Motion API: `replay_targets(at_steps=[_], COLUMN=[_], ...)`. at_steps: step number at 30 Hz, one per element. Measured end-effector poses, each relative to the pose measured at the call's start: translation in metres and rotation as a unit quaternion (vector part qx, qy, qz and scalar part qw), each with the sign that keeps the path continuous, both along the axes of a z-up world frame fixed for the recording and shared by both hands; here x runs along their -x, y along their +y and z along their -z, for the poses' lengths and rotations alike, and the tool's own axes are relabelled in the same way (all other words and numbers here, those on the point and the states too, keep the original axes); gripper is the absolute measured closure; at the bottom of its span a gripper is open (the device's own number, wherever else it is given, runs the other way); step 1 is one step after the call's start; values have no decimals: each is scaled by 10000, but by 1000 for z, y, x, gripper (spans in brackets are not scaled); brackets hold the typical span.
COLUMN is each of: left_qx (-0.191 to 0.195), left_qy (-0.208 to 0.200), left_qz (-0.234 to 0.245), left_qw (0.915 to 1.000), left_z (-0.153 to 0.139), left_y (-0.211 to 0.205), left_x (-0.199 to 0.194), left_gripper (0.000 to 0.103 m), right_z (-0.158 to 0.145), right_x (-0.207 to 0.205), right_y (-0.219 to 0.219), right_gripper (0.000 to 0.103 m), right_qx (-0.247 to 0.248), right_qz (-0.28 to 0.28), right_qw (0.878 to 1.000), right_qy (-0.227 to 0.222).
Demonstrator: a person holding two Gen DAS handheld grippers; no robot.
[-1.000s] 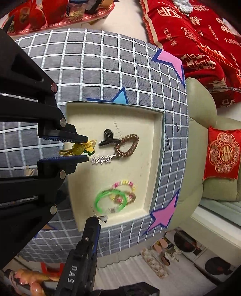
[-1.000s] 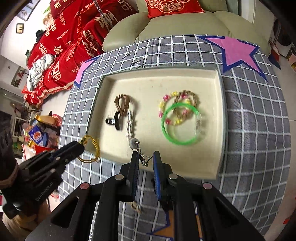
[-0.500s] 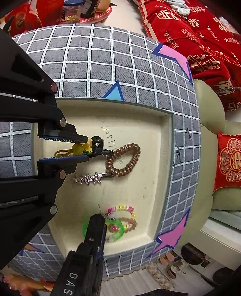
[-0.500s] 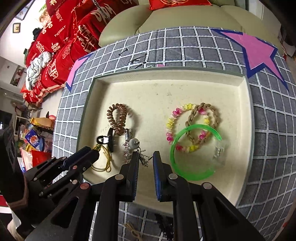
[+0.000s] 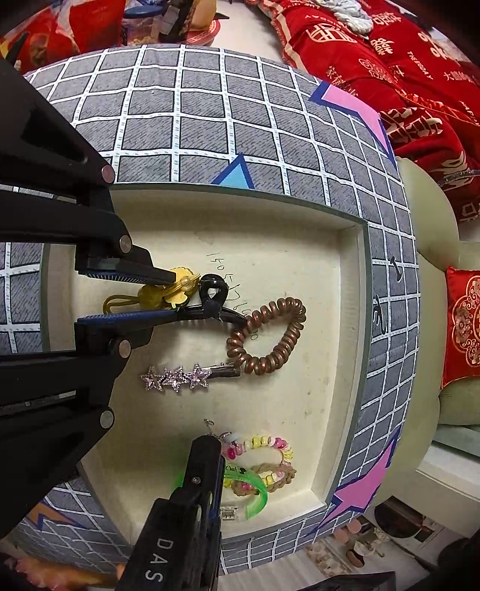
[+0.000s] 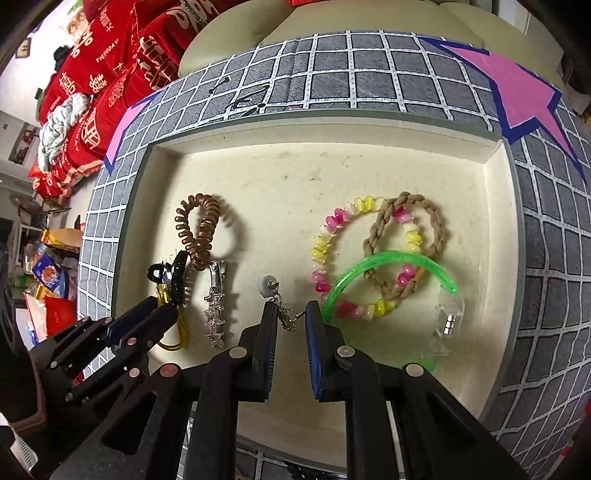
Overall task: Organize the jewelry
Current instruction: 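Carry both items into the white tray and open both grippers to release them, then withdraw both grippers toward the black beaded clip and tan bow hair tie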
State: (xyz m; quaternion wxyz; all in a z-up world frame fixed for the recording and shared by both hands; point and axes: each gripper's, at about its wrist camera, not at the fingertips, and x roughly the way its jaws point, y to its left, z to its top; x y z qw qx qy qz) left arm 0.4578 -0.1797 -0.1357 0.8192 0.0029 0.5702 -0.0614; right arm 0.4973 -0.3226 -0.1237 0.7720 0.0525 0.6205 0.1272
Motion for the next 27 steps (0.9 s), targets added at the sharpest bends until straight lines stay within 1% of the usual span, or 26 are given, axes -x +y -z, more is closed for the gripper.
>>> replay_targets(at_steps=[2, 4, 5, 6, 8, 14, 18, 27], left_qx=[-19, -31, -47, -60, -91, -202, -205, -207], left_qy=[15, 26, 31, 29, 3, -129, -178, -258], left_qz=[-4, -4, 1, 4, 14, 40, 44, 99], left_qw=[10000, 10000, 10000, 10000, 10000, 9997, 9996, 9994], left_z=[0, -1, -1, -2, -5, -19, -26, -36], left_y=[0, -1, -1, -1, -1, -2, -2, -4], left_x=[0, 0, 0, 0, 2, 7, 9, 14], left_gripper=[81, 81, 81, 81, 81, 81, 81, 81], right_z=[0, -1, -2, -3, -8, -29, -44, -58], right_x=[-1, -2, -2, -2, -1, 2, 10, 28], right_y=[0, 1, 1, 0, -2, -12, -22, -41], right_gripper=[86, 84, 78, 68, 54, 53, 49, 47], right_qx=[5, -22, -36, -94, -262, -559, -616, -577], right_qz=[-1, 27, 38, 58, 110, 324, 456, 661], right_qw=[10000, 10000, 10000, 9999, 9996, 9978, 9967, 9956], right_qy=[10, 23, 37, 41, 20, -132, -273, -330])
